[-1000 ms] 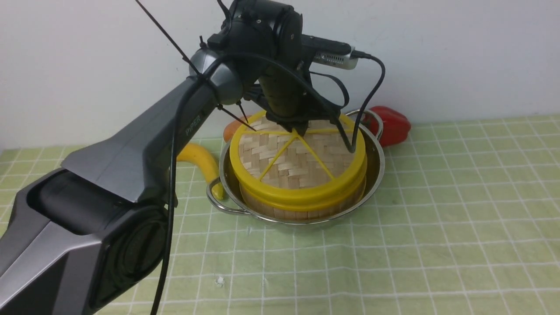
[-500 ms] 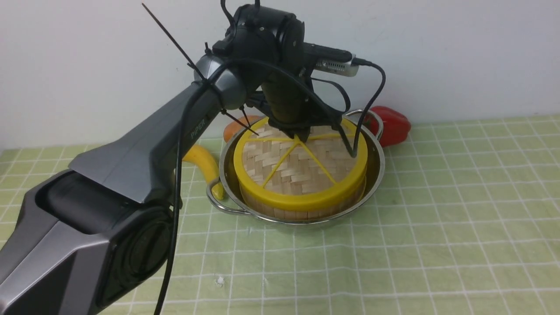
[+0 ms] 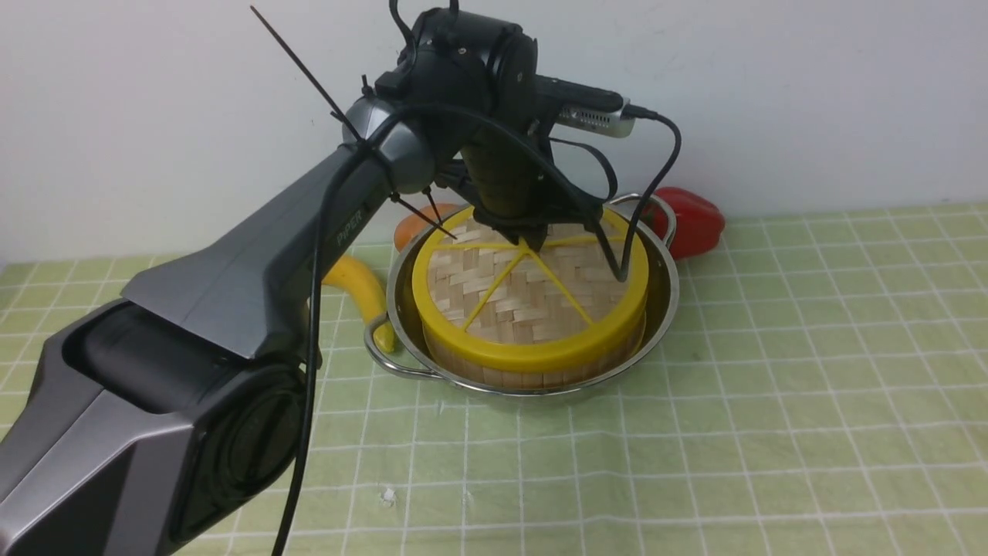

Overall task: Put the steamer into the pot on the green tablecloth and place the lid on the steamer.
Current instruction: 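Place the yellow bamboo steamer lid onto the steamer in the pot with the left gripper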

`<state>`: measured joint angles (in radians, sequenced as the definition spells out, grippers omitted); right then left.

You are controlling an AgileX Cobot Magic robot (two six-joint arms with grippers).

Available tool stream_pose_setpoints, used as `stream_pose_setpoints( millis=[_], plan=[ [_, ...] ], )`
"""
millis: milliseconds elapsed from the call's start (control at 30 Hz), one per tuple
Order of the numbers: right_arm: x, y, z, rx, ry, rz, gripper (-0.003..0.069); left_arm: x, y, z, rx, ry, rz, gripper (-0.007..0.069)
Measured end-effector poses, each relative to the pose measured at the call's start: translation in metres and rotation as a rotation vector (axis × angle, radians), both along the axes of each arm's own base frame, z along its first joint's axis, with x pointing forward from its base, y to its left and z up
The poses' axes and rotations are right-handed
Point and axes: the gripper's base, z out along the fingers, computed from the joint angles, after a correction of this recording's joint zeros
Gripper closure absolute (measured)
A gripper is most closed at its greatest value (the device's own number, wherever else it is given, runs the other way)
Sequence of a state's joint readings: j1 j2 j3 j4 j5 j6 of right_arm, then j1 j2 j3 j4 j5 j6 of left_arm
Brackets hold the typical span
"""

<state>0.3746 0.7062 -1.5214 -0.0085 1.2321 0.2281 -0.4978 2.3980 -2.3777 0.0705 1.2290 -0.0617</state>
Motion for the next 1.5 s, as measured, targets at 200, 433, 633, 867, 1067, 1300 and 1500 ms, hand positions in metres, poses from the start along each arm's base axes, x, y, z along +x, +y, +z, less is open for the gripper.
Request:
stream_pose_setpoints(
  millis=[200,433,633,867,1067,1300,1500],
  plan=[
    [0.0000,0.0001,0.0000,0.001,0.000,0.001,0.0240,0.0000,0.0000,0.0000,0.000,0.000,0.000,0.0501],
    [-0.0001,0.0002,0.0000,0.001,0.000,0.002,0.0240,-0.0002,-0.0001,0.0005,-0.002,0.000,0.000,0.0501],
    [-0.0001,0.0002,0.0000,0.001,0.000,0.002,0.0240,-0.0002,-0.0002,0.0004,-0.002,0.000,-0.001,0.0501],
    [-0.0001,0.0002,0.0000,0.001,0.000,0.002,0.0240,-0.0007,-0.0003,0.0031,-0.010,-0.004,-0.002,0.0501],
    [-0.0001,0.0002,0.0000,0.001,0.000,0.002,0.0240,-0.0008,-0.0003,0.0053,-0.014,-0.012,-0.002,0.0501],
    [-0.0001,0.0002,0.0000,0.001,0.000,0.002,0.0240,0.0001,-0.0009,0.0058,-0.022,-0.022,-0.003,0.0501],
    [-0.0001,0.0002,0.0000,0.001,0.000,0.002,0.0240,0.0002,-0.0010,0.0058,-0.022,-0.023,-0.003,0.0501]
  ],
)
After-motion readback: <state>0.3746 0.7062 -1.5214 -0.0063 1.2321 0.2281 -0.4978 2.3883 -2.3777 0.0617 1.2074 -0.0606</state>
